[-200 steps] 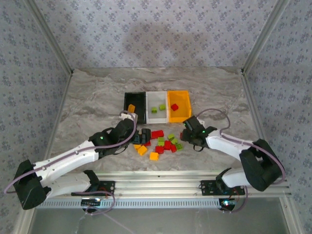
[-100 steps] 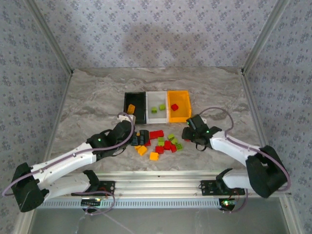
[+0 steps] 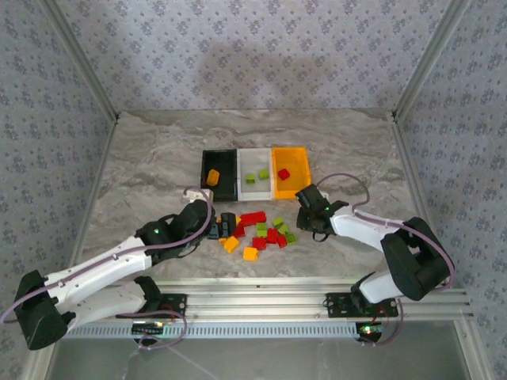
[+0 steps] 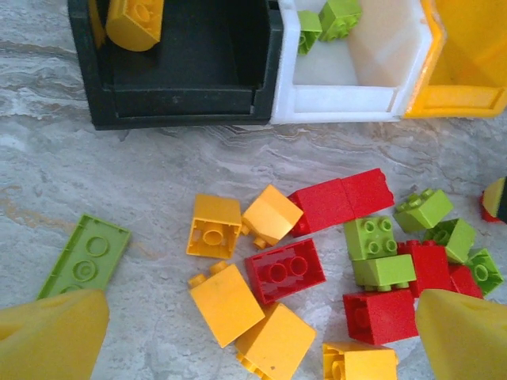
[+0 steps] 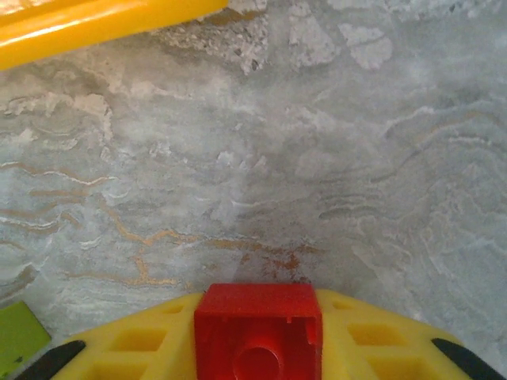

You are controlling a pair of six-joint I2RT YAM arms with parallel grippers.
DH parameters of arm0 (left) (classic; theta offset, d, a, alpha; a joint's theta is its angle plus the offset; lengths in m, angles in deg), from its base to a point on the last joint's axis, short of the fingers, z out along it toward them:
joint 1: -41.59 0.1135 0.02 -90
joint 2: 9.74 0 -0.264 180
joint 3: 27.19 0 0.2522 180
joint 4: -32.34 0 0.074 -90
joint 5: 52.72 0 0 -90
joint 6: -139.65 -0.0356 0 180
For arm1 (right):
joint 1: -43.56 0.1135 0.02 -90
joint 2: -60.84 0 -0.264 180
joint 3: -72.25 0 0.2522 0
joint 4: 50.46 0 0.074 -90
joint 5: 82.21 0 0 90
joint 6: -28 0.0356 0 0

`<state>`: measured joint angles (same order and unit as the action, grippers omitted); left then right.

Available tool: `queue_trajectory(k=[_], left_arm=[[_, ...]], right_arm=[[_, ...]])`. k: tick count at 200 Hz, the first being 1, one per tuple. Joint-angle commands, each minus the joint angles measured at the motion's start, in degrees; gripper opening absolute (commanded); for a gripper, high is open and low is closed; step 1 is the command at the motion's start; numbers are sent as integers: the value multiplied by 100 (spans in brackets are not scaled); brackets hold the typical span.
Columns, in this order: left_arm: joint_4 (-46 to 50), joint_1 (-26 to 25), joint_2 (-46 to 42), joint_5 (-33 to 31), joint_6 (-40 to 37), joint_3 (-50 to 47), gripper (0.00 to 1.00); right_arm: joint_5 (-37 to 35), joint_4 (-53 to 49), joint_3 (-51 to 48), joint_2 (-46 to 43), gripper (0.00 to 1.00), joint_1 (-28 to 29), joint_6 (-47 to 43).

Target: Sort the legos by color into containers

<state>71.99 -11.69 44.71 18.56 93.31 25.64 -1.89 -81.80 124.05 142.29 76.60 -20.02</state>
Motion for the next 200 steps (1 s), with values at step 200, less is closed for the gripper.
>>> queue_trajectory(k=[200], left_arm=[[813, 177, -316, -434, 758, -229, 99]], right_arm=[[150, 45, 3589, 1609, 69, -518, -676]])
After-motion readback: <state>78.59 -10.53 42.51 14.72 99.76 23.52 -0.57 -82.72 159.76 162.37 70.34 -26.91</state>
